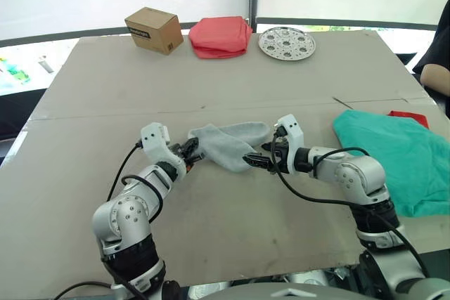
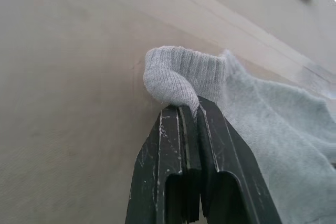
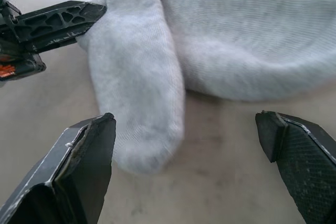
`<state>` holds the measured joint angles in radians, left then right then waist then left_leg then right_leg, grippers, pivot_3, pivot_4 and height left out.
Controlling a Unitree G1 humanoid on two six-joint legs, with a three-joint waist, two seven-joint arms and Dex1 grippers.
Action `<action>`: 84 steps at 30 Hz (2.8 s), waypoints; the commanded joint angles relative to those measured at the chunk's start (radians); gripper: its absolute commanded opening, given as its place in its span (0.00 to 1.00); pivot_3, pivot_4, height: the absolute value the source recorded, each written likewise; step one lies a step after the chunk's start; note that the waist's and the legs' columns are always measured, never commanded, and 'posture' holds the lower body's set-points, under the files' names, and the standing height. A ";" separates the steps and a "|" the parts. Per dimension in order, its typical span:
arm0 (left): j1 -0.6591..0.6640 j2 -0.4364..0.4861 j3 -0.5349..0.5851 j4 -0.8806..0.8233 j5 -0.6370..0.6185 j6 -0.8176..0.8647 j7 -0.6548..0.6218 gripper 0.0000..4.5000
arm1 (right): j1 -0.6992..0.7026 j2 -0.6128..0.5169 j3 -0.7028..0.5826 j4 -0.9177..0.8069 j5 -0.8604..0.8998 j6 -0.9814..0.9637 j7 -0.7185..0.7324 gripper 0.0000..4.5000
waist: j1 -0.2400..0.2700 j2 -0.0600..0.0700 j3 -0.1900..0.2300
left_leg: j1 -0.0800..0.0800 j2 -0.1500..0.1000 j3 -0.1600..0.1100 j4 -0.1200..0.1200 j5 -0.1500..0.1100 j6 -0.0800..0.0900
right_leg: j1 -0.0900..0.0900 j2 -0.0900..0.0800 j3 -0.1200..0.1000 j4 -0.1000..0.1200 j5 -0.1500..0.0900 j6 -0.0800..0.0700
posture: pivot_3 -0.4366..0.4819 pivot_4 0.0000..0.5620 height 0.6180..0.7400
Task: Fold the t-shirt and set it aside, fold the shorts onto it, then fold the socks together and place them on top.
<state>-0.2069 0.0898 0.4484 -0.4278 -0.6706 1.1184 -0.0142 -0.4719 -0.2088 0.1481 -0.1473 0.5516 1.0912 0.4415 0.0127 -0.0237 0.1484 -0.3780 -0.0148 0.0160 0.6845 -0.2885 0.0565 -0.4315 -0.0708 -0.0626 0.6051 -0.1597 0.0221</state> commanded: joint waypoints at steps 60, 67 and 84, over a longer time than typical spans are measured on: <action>0.209 0.029 -0.215 -0.126 -0.109 -0.310 0.076 0.43 | -0.662 -0.151 0.221 0.967 -0.428 -0.391 0.659 0.34 | -0.002 0.004 0.003 | -0.003 0.000 -0.001 -0.003 0.000 0.000 | -0.001 -0.001 -0.002 -0.005 0.000 -0.001 | 0.48 0.27 1.00; 0.367 0.157 -0.061 -0.259 -0.373 -0.259 -0.018 0.86 | -0.565 -0.207 0.110 0.715 -0.403 -0.359 0.590 0.68 | -0.002 0.006 0.004 | -0.004 0.001 -0.003 -0.006 0.000 0.000 | -0.002 -0.006 -0.003 -0.009 0.000 -0.001 | 0.48 0.27 1.00; -0.280 0.731 -0.507 0.358 -0.103 -0.121 -0.683 0.75 | -0.336 -0.217 0.108 0.305 -0.414 -0.390 0.493 0.68 | -0.021 0.008 0.005 | -0.001 0.001 -0.001 -0.012 0.002 -0.004 | -0.001 0.004 -0.006 -0.012 0.002 0.002 | 0.48 0.27 1.00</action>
<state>-0.4517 0.8030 -0.0186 -0.1123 -0.8179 0.9974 -0.6196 -0.8010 -0.4160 0.2549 0.1991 0.1425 0.7260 0.9324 -0.0082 -0.0161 0.1536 -0.3791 -0.0140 0.0149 0.6715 -0.2861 0.0528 -0.4327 -0.0662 -0.0687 0.5927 -0.1576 0.0246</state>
